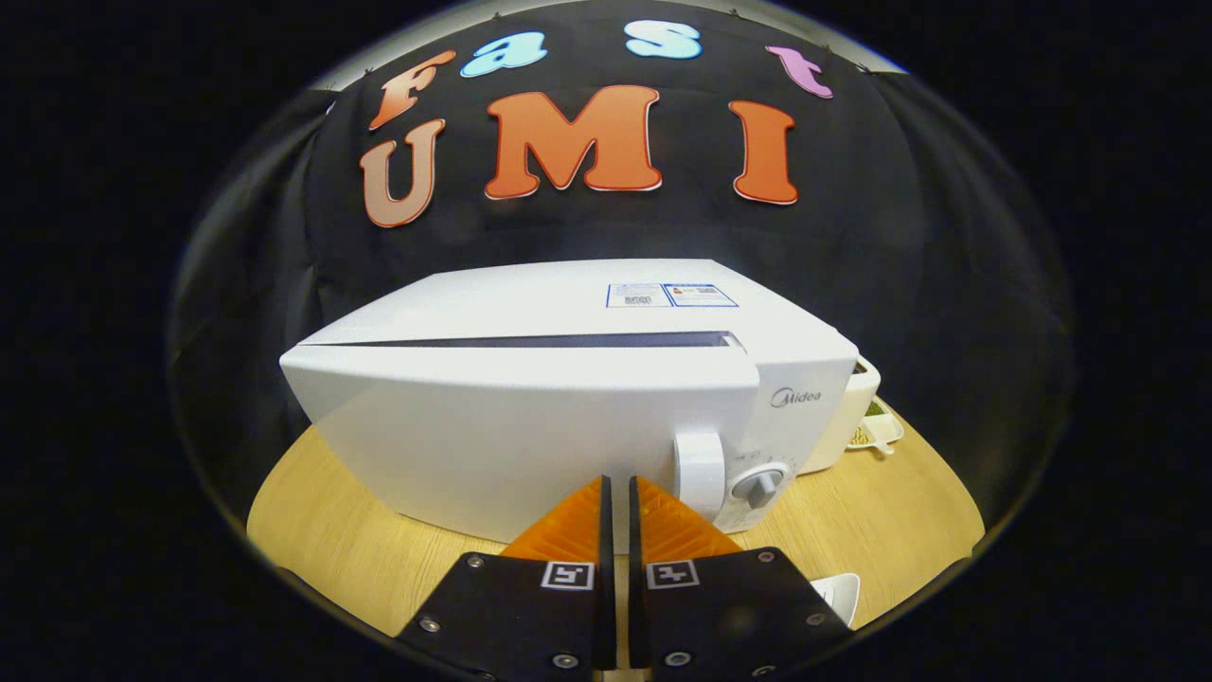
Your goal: Open the microwave, put the food inside, and close the microwave door.
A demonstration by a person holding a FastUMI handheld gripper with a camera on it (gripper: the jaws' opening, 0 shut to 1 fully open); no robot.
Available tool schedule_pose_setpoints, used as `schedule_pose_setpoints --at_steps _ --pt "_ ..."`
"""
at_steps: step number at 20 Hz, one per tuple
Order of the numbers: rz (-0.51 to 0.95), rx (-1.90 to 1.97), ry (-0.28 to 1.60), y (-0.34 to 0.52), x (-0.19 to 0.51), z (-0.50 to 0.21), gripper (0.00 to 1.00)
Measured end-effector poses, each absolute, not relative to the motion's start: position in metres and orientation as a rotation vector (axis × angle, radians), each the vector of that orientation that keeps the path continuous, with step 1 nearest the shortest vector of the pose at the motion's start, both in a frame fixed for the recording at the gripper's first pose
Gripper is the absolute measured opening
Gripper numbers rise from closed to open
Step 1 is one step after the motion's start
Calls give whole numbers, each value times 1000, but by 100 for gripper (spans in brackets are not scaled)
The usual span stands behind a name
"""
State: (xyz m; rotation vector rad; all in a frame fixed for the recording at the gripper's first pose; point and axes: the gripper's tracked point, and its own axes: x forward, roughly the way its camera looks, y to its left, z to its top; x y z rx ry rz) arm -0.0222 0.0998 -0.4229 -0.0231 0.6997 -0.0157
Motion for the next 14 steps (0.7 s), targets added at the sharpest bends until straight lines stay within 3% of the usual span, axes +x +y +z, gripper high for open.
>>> schedule_pose_setpoints --at_steps 10,13,14 --pt "45 -19 737 103 -13 -434 7" --pt "16 27 665 100 -10 -404 18" --pt "20 22 655 98 -16 -395 26"
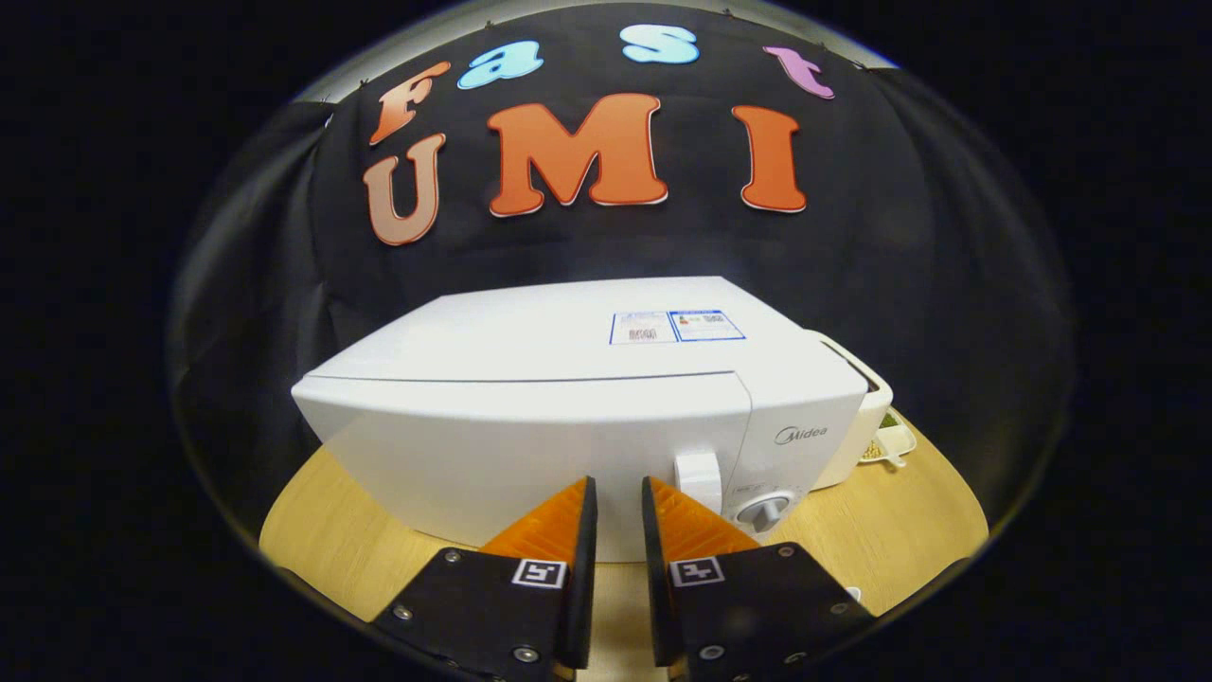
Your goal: Open the microwave, put the food inside, and close the microwave door.
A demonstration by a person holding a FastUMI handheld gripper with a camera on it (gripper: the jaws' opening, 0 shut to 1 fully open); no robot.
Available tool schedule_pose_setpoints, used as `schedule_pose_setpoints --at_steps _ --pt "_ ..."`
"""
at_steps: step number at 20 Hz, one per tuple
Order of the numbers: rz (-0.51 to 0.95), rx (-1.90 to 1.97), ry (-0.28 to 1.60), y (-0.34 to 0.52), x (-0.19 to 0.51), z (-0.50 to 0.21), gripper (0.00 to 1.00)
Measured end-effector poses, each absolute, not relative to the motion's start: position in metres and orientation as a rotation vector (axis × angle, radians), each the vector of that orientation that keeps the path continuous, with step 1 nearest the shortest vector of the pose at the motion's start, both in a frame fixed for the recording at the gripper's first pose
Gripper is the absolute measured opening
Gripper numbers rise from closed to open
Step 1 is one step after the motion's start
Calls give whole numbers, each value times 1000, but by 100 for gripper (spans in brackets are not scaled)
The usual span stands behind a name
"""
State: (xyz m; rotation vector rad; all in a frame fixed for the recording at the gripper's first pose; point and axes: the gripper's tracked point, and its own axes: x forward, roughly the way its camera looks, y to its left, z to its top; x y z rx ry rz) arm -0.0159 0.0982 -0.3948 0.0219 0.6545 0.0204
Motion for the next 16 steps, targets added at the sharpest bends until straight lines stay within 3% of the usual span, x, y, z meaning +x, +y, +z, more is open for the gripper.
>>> schedule_pose_setpoints --at_steps 10,16 --pt "56 -37 354 41 -31 -206 80" --pt "42 -54 233 17 -30 -121 96"
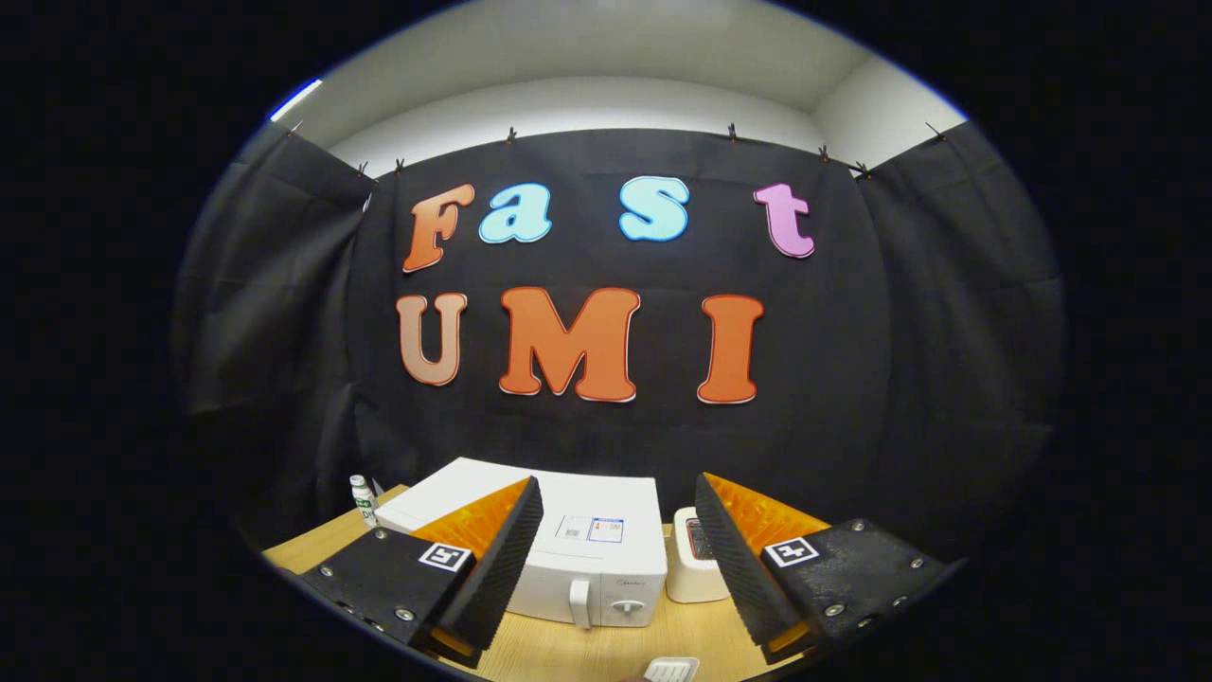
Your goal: Open the microwave, put the food inside, and close the microwave door.
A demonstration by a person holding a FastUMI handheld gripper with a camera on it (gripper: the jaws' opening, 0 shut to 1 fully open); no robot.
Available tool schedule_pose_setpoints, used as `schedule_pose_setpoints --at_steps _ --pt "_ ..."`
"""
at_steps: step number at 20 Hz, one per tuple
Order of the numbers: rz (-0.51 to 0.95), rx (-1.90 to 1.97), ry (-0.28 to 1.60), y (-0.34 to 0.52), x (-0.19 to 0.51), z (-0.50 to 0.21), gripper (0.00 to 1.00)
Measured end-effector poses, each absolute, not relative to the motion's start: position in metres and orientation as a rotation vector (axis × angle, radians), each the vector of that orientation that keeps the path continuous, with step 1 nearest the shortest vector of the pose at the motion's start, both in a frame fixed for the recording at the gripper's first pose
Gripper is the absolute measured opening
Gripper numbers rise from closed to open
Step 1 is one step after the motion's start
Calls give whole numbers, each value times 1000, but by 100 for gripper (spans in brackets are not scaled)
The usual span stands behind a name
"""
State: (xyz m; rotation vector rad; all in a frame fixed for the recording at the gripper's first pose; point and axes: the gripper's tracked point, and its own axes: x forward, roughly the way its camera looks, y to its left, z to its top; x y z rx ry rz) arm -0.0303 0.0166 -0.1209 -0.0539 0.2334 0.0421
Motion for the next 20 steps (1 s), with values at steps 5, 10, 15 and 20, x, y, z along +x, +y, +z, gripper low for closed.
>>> schedule_pose_setpoints --at_steps 5,10,15,20 --pt "28 -72 164 -7 -24 -73 97" --pt "17 -81 89 -19 -11 -43 97" --pt "49 -78 36 -5 -3 -25 97" --pt "98 -84 -37 19 7 0 97"
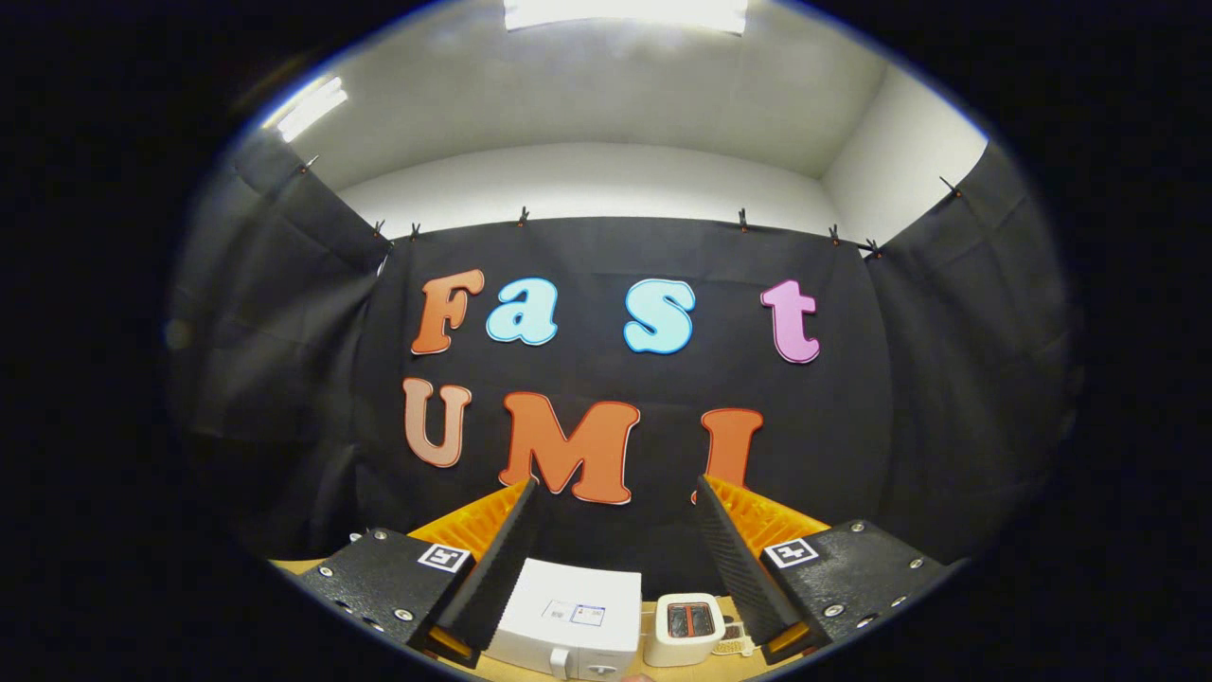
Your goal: Open the microwave, put the food inside, and close the microwave door.
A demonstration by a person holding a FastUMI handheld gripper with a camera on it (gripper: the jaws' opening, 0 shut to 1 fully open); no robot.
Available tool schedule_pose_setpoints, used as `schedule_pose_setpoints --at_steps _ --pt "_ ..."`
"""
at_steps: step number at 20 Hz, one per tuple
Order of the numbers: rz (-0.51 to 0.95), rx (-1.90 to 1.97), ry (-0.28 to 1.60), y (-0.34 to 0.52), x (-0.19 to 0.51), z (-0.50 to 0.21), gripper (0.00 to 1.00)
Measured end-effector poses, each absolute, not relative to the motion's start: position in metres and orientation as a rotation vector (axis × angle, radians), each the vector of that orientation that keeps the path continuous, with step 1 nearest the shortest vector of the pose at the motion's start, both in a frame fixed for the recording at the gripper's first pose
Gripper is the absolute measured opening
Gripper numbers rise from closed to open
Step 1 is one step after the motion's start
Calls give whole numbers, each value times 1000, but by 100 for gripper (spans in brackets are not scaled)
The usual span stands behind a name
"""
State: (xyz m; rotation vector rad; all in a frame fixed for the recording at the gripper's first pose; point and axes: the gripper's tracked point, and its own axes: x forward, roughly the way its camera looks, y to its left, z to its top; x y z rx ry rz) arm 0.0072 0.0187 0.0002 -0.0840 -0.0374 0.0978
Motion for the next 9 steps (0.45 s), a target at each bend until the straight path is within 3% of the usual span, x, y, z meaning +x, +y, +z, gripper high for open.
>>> schedule_pose_setpoints --at_steps 9 --pt "126 -66 -94 43 24 20 97"
